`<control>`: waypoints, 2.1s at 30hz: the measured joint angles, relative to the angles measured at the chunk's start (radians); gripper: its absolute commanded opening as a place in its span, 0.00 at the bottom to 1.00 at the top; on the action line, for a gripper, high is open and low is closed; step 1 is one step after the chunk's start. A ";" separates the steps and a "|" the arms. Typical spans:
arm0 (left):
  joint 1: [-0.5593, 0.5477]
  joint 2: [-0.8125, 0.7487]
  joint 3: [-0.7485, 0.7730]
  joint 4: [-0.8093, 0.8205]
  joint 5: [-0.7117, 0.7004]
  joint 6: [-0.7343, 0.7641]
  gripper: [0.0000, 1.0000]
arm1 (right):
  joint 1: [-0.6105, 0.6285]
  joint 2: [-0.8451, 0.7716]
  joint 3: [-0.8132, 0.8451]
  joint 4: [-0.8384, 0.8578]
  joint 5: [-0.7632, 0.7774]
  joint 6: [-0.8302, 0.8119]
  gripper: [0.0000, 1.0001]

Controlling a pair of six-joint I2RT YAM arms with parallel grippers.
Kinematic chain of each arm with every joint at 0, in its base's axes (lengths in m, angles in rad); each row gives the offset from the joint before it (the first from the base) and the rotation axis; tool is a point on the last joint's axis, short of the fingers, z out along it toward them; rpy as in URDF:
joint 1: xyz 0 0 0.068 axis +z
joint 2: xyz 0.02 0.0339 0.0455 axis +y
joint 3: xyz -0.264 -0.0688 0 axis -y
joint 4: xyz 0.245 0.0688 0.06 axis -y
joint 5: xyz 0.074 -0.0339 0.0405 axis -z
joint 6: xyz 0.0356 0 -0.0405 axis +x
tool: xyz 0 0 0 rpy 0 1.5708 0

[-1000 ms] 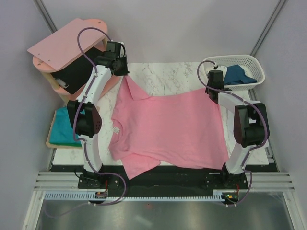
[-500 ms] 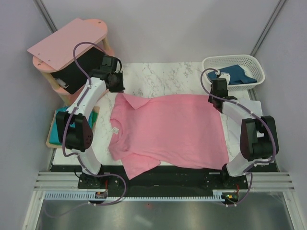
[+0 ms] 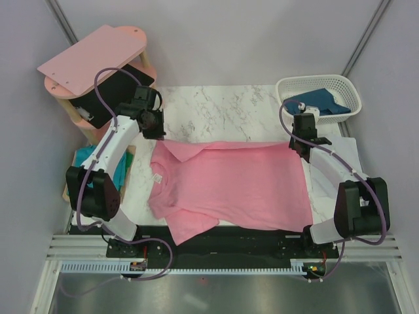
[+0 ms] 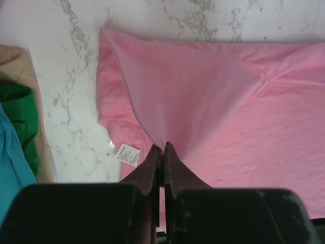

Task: Fold and stack the t-shirts
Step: Fold the flattened tshirt in 1/3 of the way

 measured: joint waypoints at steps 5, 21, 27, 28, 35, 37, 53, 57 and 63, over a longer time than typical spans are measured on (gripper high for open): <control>0.000 -0.042 -0.029 -0.068 -0.006 0.000 0.02 | 0.000 -0.055 -0.065 -0.061 -0.004 0.010 0.00; 0.000 -0.126 -0.084 -0.188 -0.003 0.000 0.19 | 0.000 -0.137 -0.174 -0.158 -0.029 0.092 0.34; 0.000 -0.137 -0.188 -0.213 -0.006 -0.014 0.96 | 0.000 -0.129 -0.222 -0.179 -0.102 0.123 0.98; 0.000 -0.142 -0.200 -0.219 -0.008 -0.022 0.96 | 0.000 -0.130 -0.227 -0.179 -0.113 0.122 0.98; 0.000 -0.179 -0.185 -0.233 -0.031 -0.033 0.98 | 0.000 -0.196 -0.226 -0.164 -0.122 0.130 0.98; 0.000 -0.164 -0.148 -0.231 -0.029 -0.036 0.98 | 0.000 -0.188 -0.215 -0.145 -0.117 0.130 0.98; 0.000 0.269 -0.005 -0.101 -0.056 -0.070 0.02 | -0.007 0.245 -0.029 0.061 -0.079 0.147 0.18; 0.000 0.329 0.014 -0.089 -0.055 -0.072 0.02 | -0.009 0.280 0.008 0.071 -0.077 0.153 0.11; 0.000 0.436 0.061 -0.077 -0.056 -0.076 0.02 | -0.012 0.325 0.068 0.051 -0.074 0.148 0.16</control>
